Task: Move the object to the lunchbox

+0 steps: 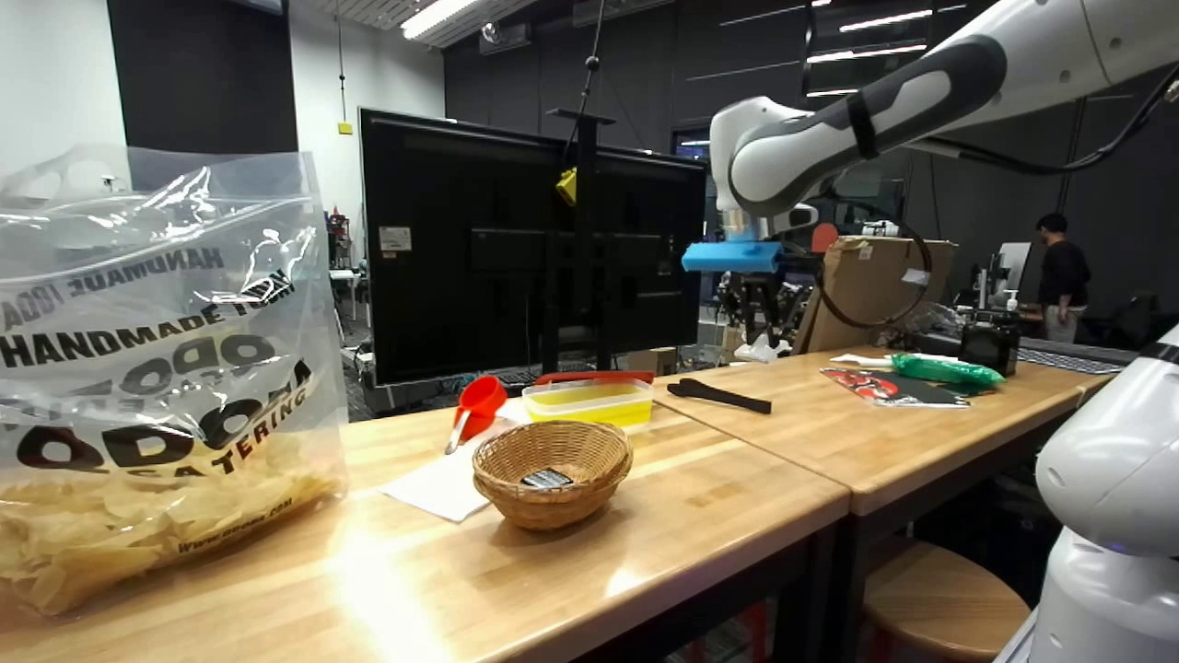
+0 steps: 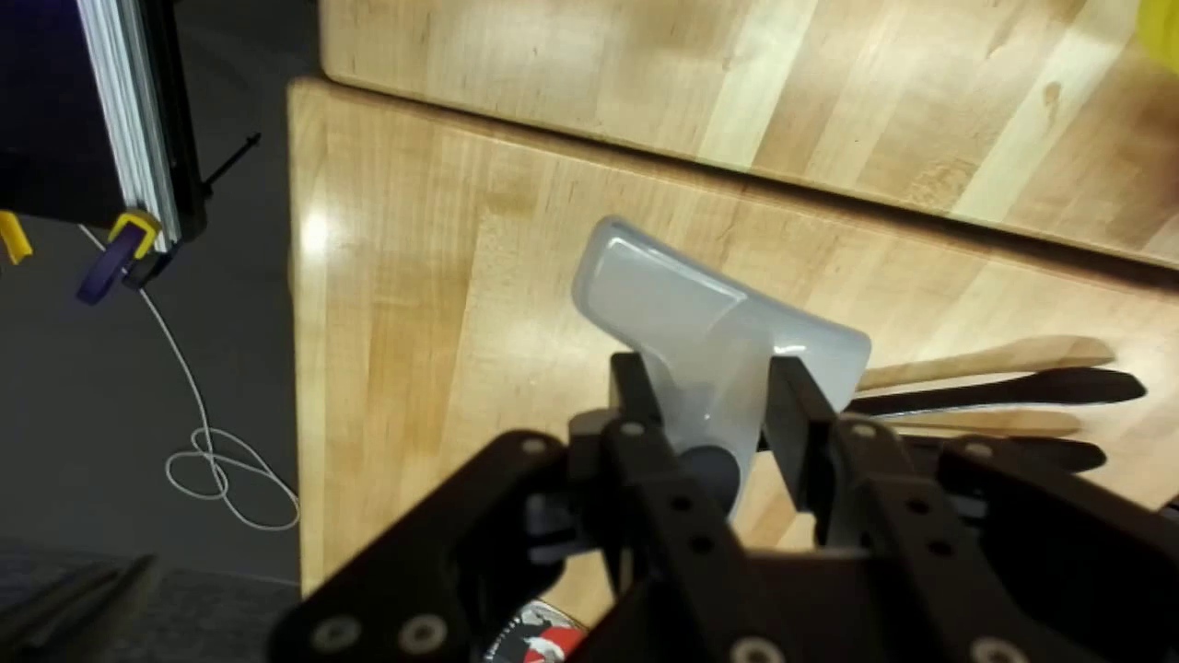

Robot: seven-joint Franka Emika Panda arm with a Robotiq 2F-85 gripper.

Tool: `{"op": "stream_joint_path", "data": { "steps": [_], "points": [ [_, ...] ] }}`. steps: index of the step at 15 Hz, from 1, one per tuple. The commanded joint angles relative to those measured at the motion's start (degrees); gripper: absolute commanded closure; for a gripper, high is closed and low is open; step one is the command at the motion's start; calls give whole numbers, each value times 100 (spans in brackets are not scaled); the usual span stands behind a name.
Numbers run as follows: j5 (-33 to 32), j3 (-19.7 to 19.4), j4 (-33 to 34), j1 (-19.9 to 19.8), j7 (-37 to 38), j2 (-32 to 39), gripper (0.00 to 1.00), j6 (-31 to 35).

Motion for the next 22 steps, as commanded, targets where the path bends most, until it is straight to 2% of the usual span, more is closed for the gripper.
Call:
{"op": "stream_joint_path", "data": {
  "steps": [1, 5, 10, 17, 22],
  "points": [
    [-350, 228, 663, 275, -97, 362, 91, -459],
    [-322, 195, 833, 560, -449, 678, 91, -193],
    [-265, 129, 1031, 718, -1028, 1192, 91, 37],
    [-296, 125, 1885, 879, -1743, 1857, 91, -296],
    [-347, 132, 2650, 1133, -2437, 2464, 91, -546]
  ]
}}
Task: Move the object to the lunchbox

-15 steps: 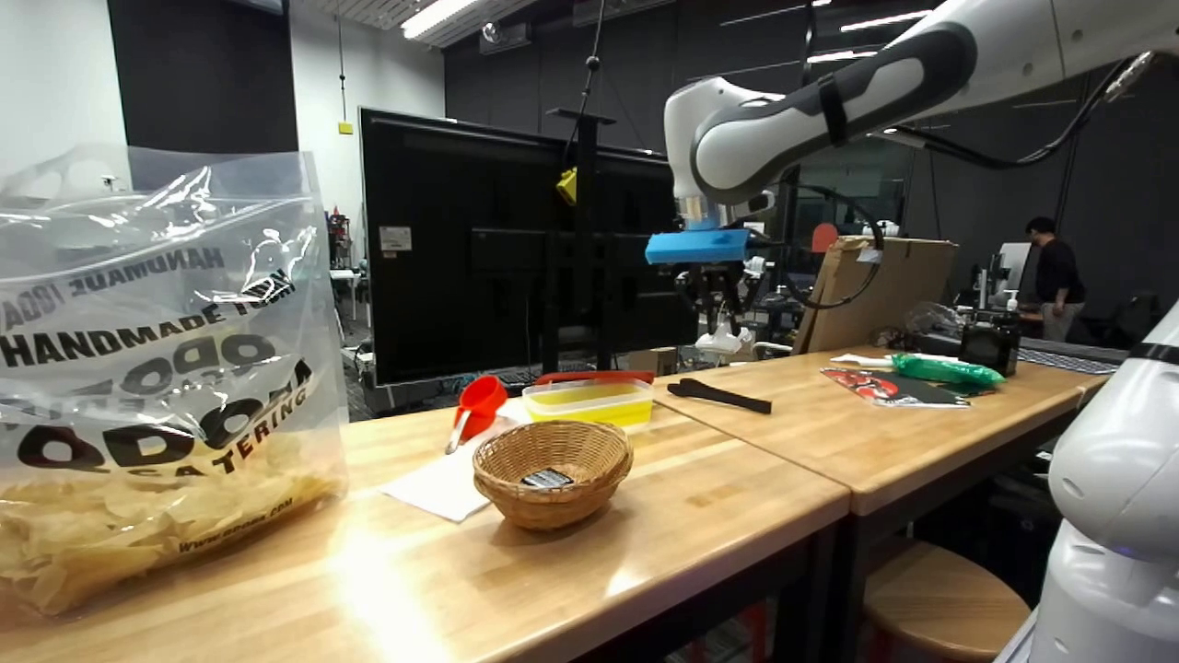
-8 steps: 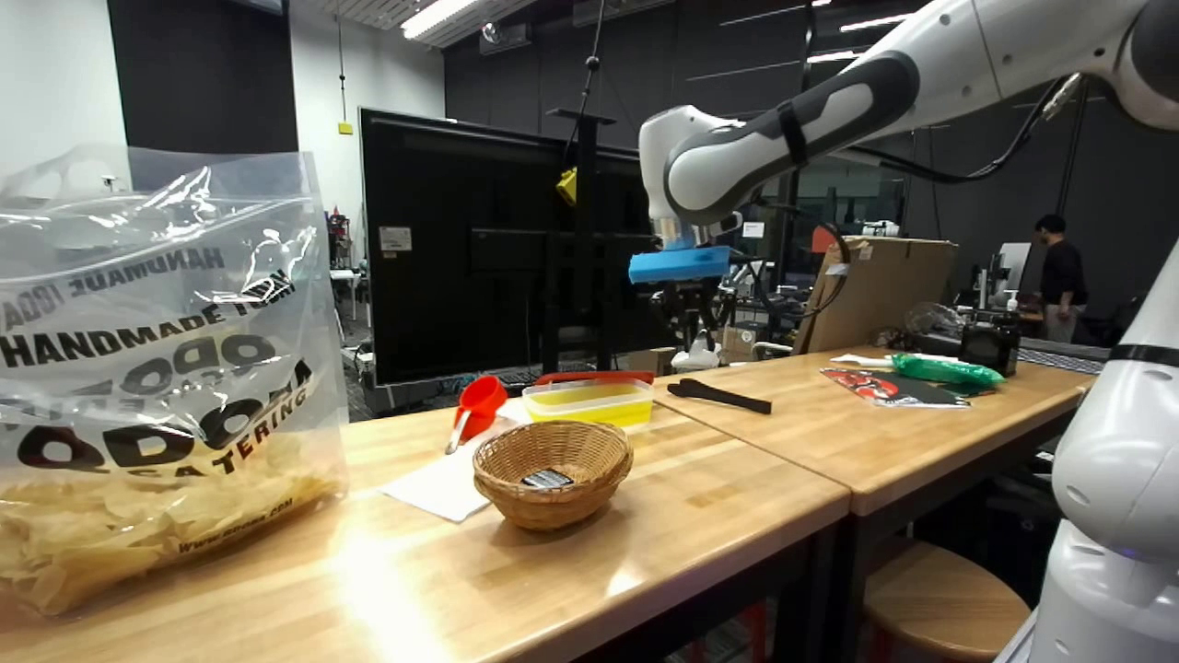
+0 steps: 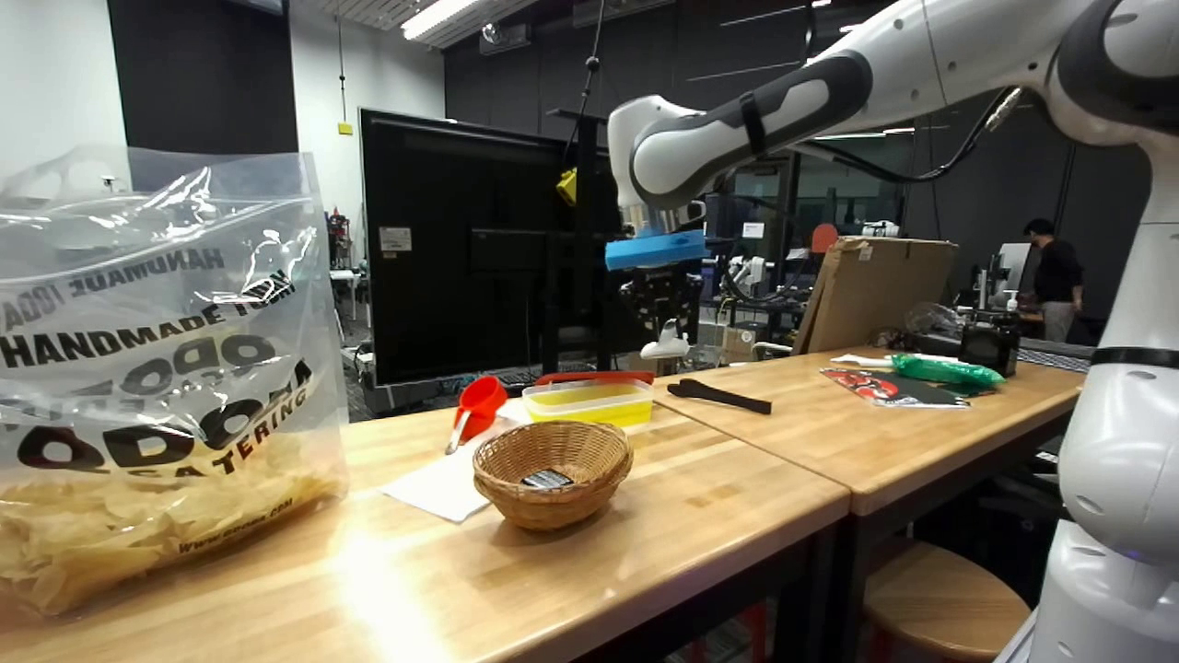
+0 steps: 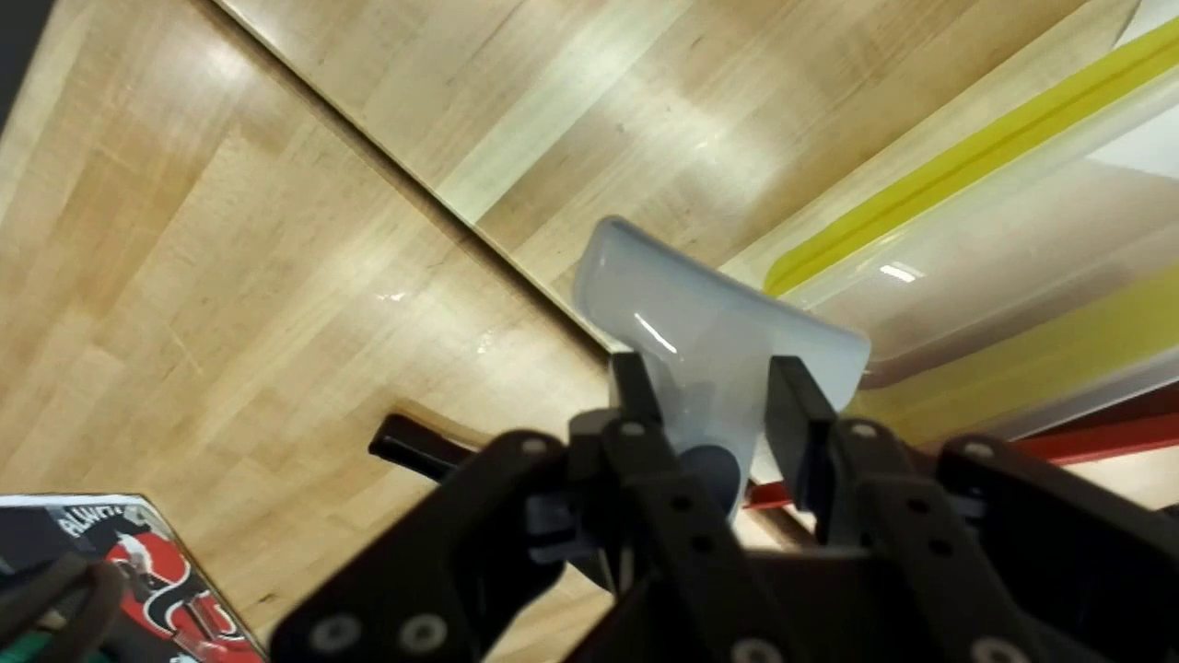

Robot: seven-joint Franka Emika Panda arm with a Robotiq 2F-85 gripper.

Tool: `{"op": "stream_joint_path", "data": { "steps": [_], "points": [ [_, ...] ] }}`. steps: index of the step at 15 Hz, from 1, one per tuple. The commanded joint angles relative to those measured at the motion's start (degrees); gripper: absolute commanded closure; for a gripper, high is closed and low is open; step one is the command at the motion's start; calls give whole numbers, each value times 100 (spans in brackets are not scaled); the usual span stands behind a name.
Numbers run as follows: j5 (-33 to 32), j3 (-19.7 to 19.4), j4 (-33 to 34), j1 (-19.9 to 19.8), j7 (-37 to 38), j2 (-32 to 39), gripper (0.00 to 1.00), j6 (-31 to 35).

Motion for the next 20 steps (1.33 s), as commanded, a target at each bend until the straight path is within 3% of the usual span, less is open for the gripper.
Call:
{"op": "stream_joint_path", "data": {
  "steps": [1, 18, 19, 20],
  "points": [
    [-108, -84, 715, 244, -639, 554, 91, -272],
    [-11, -679, 2285, 535, -2535, 2019, 91, -371],
    [-16, -705, 2357, 556, -2603, 2077, 41, -414],
    [-16, -732, 2424, 571, -2663, 2126, 40, -448]
  ]
}}
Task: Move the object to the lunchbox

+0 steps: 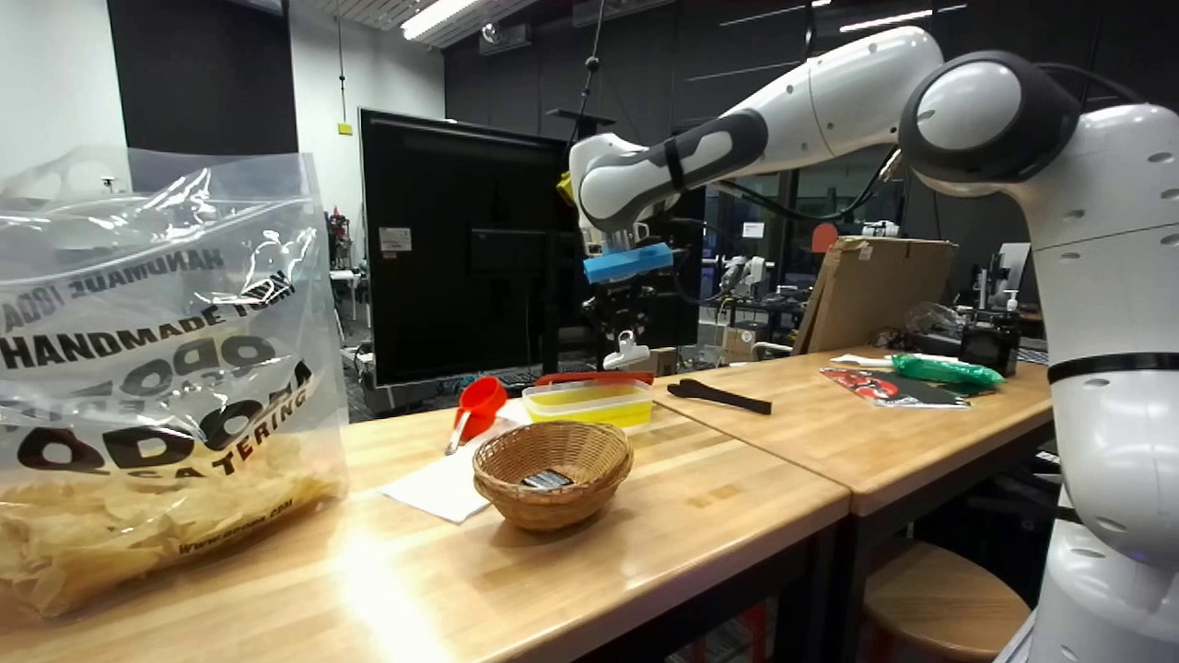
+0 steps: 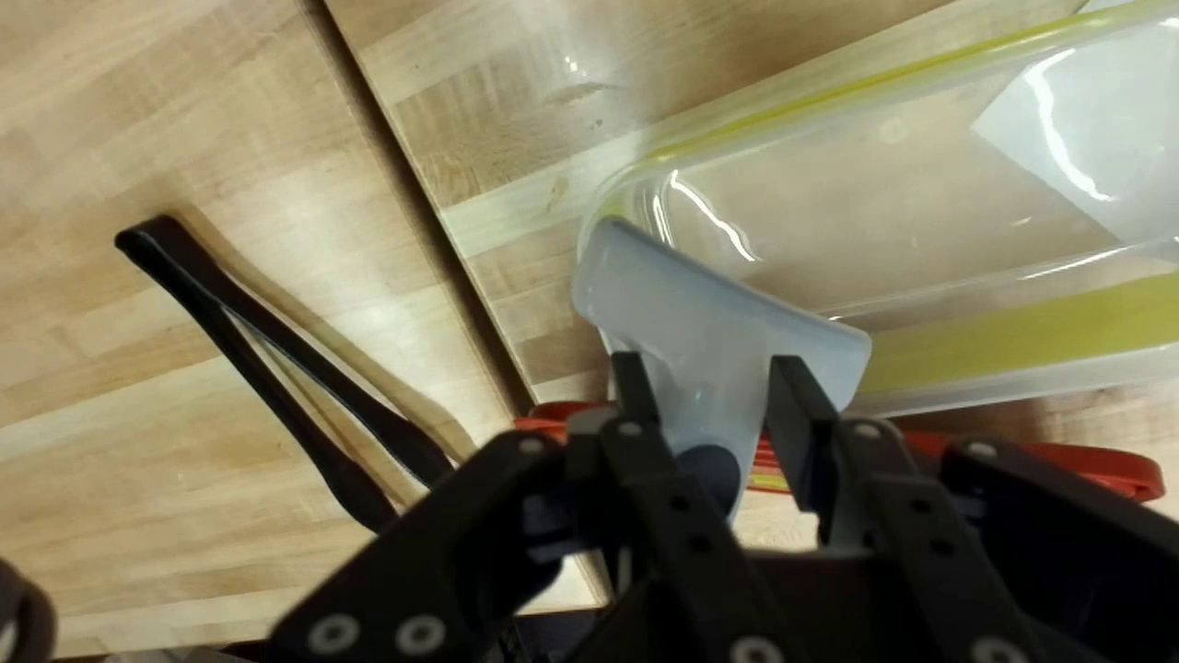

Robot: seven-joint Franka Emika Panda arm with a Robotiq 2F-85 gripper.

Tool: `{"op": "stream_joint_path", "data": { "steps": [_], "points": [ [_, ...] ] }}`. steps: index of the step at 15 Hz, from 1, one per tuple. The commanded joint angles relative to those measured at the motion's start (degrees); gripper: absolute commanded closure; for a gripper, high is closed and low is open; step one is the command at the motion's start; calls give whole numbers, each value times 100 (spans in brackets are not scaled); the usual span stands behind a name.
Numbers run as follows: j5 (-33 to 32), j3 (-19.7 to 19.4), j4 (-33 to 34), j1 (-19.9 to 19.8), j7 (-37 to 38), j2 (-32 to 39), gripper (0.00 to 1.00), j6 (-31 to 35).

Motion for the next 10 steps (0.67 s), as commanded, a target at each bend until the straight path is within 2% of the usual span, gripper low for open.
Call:
{"op": "stream_joint_path", "data": {
  "steps": [1, 6, 10],
  "points": [
    [1, -178, 418, 163, -337, 225, 35, -281],
    [-4, -279, 545, 224, -446, 256, 4, -374],
    [39, -353, 314, 221, -255, -32, 0, -304]
  ]
}}
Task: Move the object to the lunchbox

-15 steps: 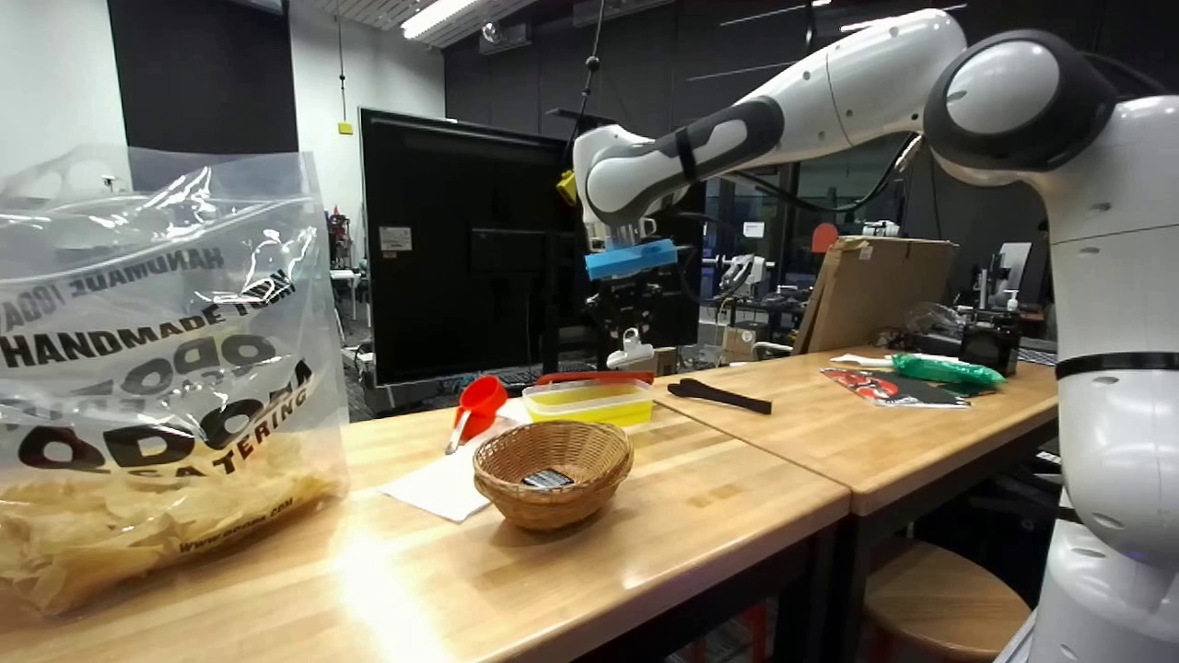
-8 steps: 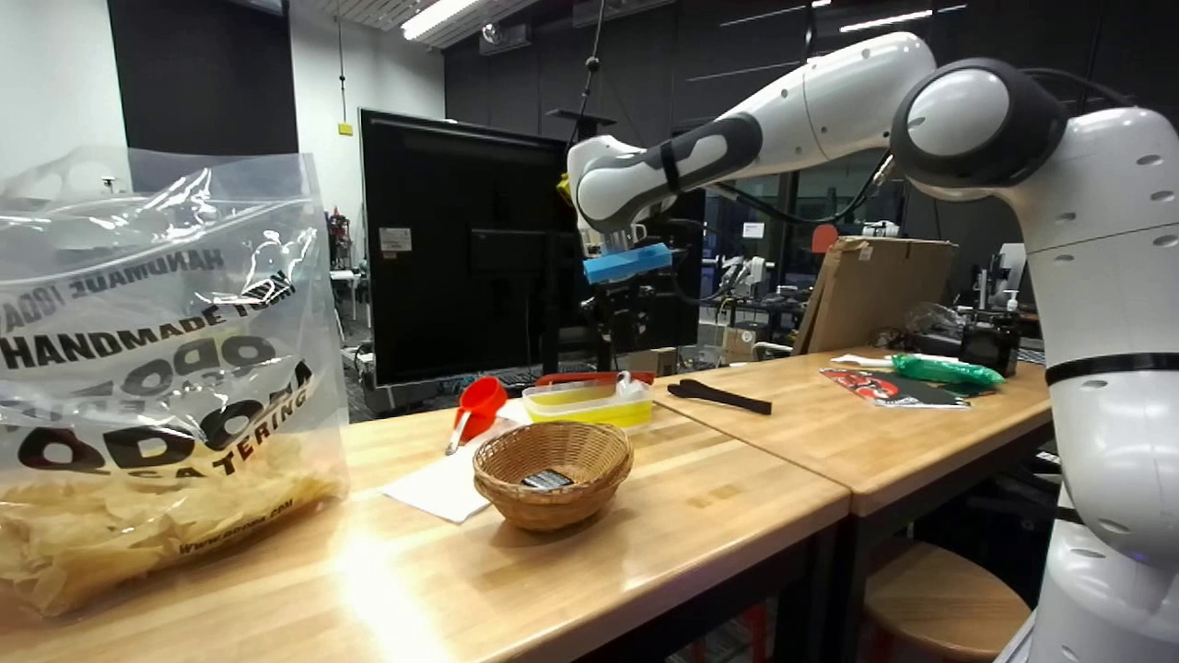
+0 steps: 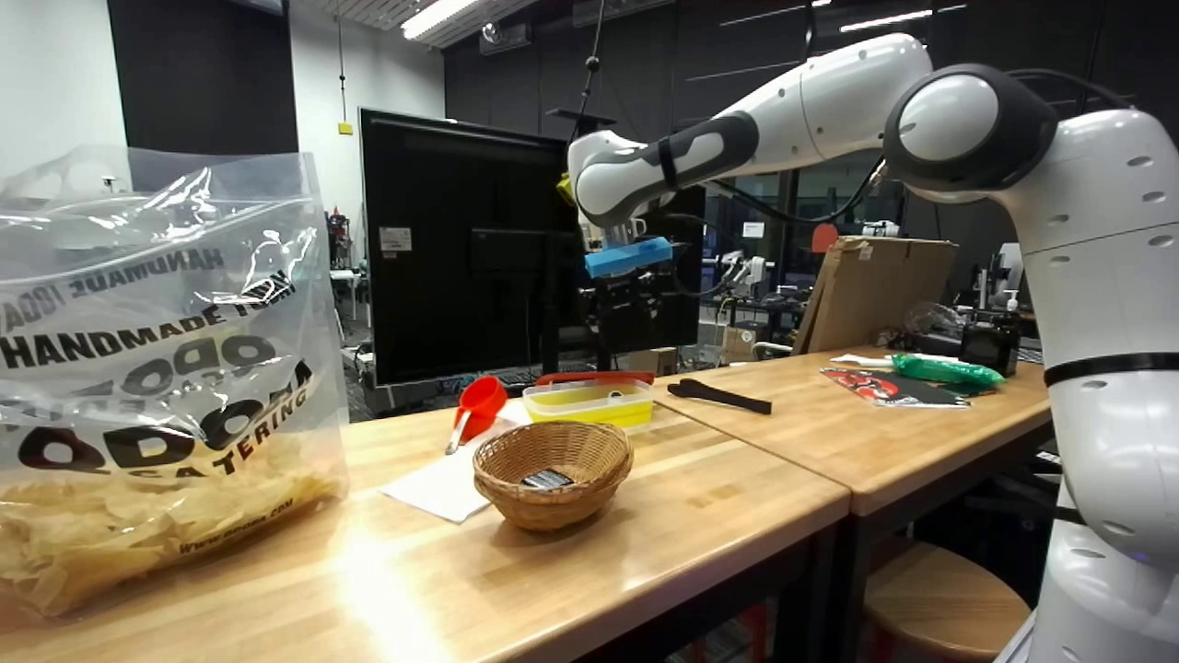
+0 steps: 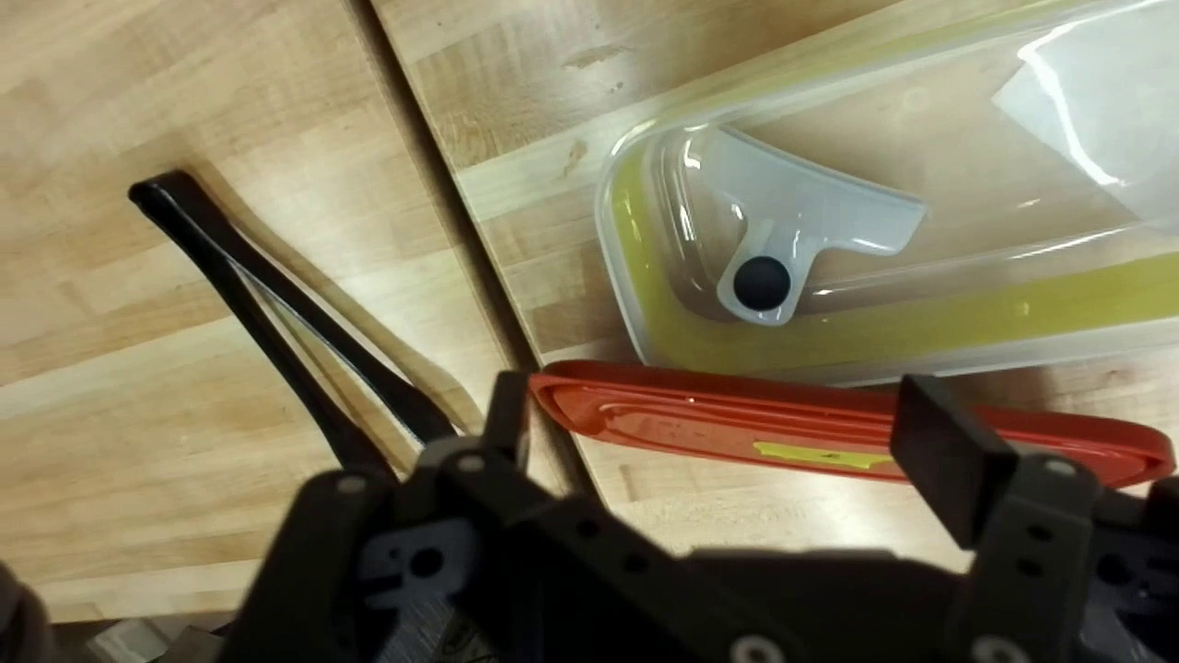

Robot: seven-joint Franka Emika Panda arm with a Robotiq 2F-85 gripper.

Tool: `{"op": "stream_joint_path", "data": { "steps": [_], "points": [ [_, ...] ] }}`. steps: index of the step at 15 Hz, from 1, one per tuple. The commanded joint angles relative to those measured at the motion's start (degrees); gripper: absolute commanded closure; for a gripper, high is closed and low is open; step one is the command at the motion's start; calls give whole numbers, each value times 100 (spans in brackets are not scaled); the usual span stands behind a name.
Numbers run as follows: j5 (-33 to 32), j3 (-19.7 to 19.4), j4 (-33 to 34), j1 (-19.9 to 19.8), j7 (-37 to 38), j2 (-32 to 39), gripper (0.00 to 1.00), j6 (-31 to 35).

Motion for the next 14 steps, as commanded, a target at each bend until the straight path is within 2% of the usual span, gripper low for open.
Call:
{"op": "stream_joint_path", "data": {
  "steps": [1, 4, 8, 14],
  "points": [
    [49, -156, -176, 84, 171, -318, 0, -92],
    [235, -234, -708, 8, 746, -732, 0, -10],
    [799, -293, -1924, -163, 1614, -1563, 0, 296],
    [1459, -300, -3780, -515, 2070, -2895, 0, 955]
  ]
}}
